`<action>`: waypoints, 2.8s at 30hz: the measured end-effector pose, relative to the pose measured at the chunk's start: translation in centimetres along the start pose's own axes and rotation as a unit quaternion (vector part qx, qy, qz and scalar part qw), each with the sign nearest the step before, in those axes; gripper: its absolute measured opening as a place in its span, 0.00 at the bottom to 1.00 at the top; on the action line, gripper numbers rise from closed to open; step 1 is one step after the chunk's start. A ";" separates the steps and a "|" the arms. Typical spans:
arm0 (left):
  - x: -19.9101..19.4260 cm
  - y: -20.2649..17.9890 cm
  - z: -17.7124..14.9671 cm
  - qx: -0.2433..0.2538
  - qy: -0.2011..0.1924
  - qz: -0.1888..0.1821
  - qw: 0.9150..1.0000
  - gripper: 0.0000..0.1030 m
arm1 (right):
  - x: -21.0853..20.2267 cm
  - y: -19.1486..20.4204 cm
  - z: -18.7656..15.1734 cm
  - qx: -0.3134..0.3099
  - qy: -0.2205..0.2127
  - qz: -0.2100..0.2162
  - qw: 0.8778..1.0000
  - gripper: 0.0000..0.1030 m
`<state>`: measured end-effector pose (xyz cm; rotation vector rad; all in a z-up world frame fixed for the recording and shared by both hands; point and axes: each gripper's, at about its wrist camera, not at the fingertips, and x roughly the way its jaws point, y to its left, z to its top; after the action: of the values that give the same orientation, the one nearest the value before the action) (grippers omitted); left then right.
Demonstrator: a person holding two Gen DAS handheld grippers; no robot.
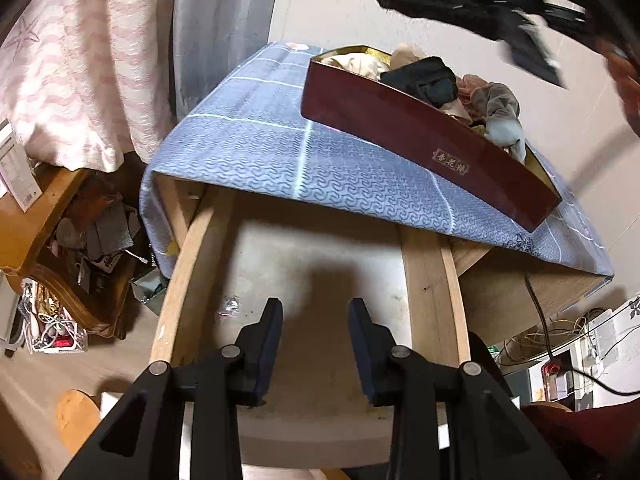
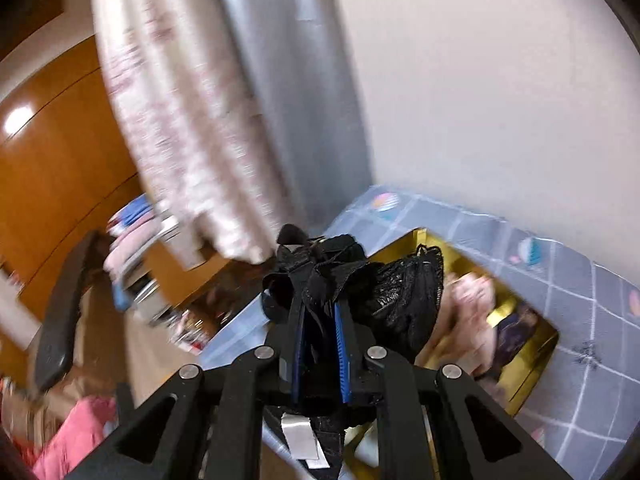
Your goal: Take underwear out of drawer
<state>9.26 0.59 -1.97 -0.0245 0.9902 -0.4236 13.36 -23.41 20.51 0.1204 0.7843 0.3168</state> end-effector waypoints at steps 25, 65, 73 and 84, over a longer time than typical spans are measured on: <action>0.9 -1.0 -0.4 -0.012 0.007 -0.006 1.000 0.33 | 8.6 -7.1 -1.7 0.092 0.049 -0.046 0.993 0.55; -6.2 -7.1 -1.9 0.029 -0.121 0.172 0.977 0.33 | -0.5 6.6 -22.9 0.037 -0.052 -0.136 0.989 0.95; -7.4 -7.6 -3.2 0.023 -0.123 0.164 0.978 0.33 | -1.9 8.2 -24.6 0.021 -0.071 -0.174 0.982 1.00; -9.0 -6.9 -5.1 -0.024 -0.131 0.199 0.971 0.33 | -2.8 9.5 -26.6 0.028 -0.057 -0.202 0.977 1.00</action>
<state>-1.46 -1.70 3.90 0.0732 0.7203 -0.0248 -9.63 -15.61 5.82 0.0291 0.6845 -0.0974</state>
